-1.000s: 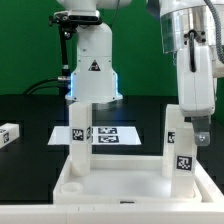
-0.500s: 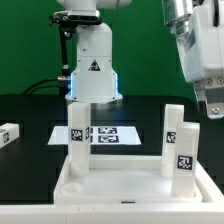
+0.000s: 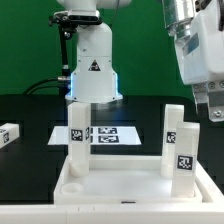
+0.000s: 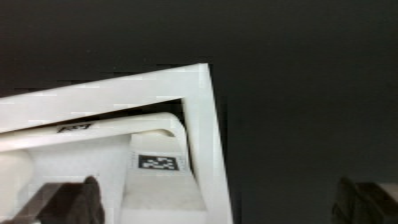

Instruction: Assemble desk

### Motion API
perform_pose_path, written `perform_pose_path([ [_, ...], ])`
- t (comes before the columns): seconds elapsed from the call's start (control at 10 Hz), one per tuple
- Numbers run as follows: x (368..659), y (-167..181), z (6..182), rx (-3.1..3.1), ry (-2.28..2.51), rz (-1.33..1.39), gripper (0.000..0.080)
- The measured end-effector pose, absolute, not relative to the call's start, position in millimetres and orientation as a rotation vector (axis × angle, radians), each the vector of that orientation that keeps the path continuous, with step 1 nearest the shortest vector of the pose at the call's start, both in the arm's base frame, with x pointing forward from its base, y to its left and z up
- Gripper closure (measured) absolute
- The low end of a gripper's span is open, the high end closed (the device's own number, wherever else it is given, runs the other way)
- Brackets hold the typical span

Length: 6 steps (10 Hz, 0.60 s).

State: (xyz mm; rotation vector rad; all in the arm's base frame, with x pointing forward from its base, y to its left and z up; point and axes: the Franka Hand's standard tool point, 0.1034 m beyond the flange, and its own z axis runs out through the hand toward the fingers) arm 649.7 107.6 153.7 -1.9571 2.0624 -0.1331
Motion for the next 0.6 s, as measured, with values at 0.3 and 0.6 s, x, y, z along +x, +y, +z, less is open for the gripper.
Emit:
perform_pose_path([
  [0.3, 645.4, 62.2, 181.7, -2.235, 1.739, -0.232, 0.0150],
  [0.6, 644.6, 63.3, 178.5, -2.418, 1.509, -0.273, 0.0150],
])
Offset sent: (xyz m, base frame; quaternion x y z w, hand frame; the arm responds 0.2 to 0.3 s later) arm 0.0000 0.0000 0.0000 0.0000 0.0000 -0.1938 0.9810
